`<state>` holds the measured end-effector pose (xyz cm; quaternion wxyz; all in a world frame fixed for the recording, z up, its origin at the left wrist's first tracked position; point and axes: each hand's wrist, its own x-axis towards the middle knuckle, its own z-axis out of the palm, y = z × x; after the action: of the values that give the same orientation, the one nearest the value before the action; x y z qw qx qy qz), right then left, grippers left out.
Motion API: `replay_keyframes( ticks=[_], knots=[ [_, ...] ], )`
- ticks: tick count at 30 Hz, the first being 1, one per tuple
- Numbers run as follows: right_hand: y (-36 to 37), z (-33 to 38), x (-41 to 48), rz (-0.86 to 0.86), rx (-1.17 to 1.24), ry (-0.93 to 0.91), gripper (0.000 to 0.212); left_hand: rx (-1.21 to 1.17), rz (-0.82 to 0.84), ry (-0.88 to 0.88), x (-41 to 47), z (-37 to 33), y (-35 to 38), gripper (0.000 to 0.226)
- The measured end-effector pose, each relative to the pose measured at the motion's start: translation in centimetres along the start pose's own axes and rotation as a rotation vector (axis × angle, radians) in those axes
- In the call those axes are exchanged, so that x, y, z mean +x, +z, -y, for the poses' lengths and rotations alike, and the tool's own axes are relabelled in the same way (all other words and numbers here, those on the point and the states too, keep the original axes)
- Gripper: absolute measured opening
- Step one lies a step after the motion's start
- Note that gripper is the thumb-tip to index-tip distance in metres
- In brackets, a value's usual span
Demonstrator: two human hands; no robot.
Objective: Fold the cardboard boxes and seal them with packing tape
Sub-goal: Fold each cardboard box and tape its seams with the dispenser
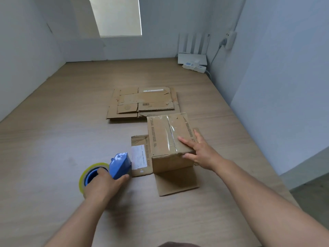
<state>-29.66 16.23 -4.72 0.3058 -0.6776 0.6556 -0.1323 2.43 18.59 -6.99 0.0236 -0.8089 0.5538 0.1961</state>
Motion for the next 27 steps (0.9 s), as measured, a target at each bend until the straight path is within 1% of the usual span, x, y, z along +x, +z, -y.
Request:
replay_keyframes(
  ticks=[3,6,8,10,12,14,15,16,17,19,21,22,24,26,27],
  knots=[
    [0.0,-0.2,0.1,0.004,-0.031,-0.009,0.067,0.018,0.019,-0.025,1.2,0.0,0.5,0.054],
    [-0.1,-0.1,0.0,0.006,-0.077,0.0,0.069,-0.075,-0.016,-0.024,2.2,0.3,0.2,0.045],
    [-0.5,0.1,-0.1,0.013,-0.121,0.006,0.071,-0.194,0.0,0.037,2.7,0.9,-0.6,0.039],
    [-0.9,0.6,-0.2,0.001,-0.167,-0.006,0.072,-0.38,0.045,0.129,2.7,1.5,-2.0,0.033],
    [-1.3,1.7,-0.4,-0.069,-0.178,-0.041,0.07,-0.557,0.118,0.207,2.0,1.8,-3.7,0.034],
    [-1.7,3.5,-0.8,-0.208,-0.104,-0.115,0.062,-0.628,0.191,0.301,1.0,1.7,-5.3,0.037],
    [-1.9,4.6,-1.0,-0.265,-0.03,-0.158,0.056,-0.626,0.215,0.362,0.4,1.5,-6.1,0.038],
    [-2.0,5.8,-1.3,-0.285,0.068,-0.197,0.051,-0.616,0.234,0.426,-0.2,1.1,-6.7,0.037],
    [-2.2,7.1,-1.5,-0.263,0.176,-0.229,0.046,-0.603,0.254,0.486,-0.8,0.6,-7.3,0.034],
    [-2.5,9.3,-2.1,-0.133,0.324,-0.28,0.041,-0.58,0.3,0.586,-2.0,-0.6,-8.0,0.031],
    [-2.5,10.6,-2.6,0.001,0.364,-0.304,0.042,-0.569,0.337,0.662,-2.8,-1.6,-8.4,0.037],
    [-2.5,10.9,-2.7,0.033,0.384,-0.307,0.041,-0.562,0.345,0.688,-3.0,-2.0,-8.5,0.041],
    [-2.5,11.1,-3.1,0.011,0.452,-0.309,0.028,-0.542,0.347,0.715,-3.1,-2.6,-8.6,0.043],
    [-2.6,11.0,-3.3,-0.061,0.517,-0.307,0.013,-0.523,0.349,0.721,-3.1,-3.1,-8.7,0.043],
    [-2.7,10.8,-3.3,-0.091,0.519,-0.307,0.01,-0.518,0.355,0.716,-3.0,-3.3,-8.6,0.045]
  ],
)
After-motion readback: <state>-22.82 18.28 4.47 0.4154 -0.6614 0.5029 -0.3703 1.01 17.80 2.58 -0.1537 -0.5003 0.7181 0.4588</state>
